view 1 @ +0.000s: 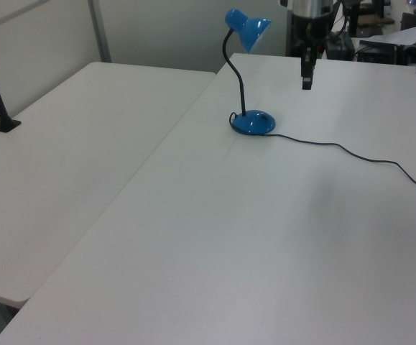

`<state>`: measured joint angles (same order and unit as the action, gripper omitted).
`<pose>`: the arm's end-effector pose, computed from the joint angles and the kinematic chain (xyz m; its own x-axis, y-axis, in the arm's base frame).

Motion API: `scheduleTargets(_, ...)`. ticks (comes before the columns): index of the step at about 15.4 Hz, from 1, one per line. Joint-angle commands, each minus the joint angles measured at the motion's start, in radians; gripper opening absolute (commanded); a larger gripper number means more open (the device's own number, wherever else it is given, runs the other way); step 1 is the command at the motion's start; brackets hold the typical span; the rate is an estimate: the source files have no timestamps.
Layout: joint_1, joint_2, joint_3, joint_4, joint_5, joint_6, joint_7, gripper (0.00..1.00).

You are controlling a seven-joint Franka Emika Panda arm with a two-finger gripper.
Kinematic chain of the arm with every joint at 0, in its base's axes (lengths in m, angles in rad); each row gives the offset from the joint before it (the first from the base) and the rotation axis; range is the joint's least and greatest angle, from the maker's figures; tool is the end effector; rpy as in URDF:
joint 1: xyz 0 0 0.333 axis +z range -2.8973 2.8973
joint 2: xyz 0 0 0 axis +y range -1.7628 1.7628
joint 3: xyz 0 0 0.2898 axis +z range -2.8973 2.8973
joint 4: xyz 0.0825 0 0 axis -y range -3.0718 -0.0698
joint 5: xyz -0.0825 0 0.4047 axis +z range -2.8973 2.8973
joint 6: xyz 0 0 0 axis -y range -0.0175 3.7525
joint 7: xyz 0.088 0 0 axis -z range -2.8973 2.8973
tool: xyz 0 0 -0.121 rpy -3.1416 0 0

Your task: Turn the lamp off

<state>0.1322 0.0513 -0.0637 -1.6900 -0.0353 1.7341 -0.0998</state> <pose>0.5960 0.0378 0.5093 0.9848 0.1731 -0.0110 0.1734 -0.9841 0.0371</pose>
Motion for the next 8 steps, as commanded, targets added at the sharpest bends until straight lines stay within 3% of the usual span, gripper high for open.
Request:
scheduleTargets(1, 0.003, -0.011, -0.013, 0.058, -0.015, -0.093, 0.011, 1.00)
scheduleTargets(8, 0.004, -0.018, -0.016, 0.061, -0.040, -0.090, 0.126, 1.00)
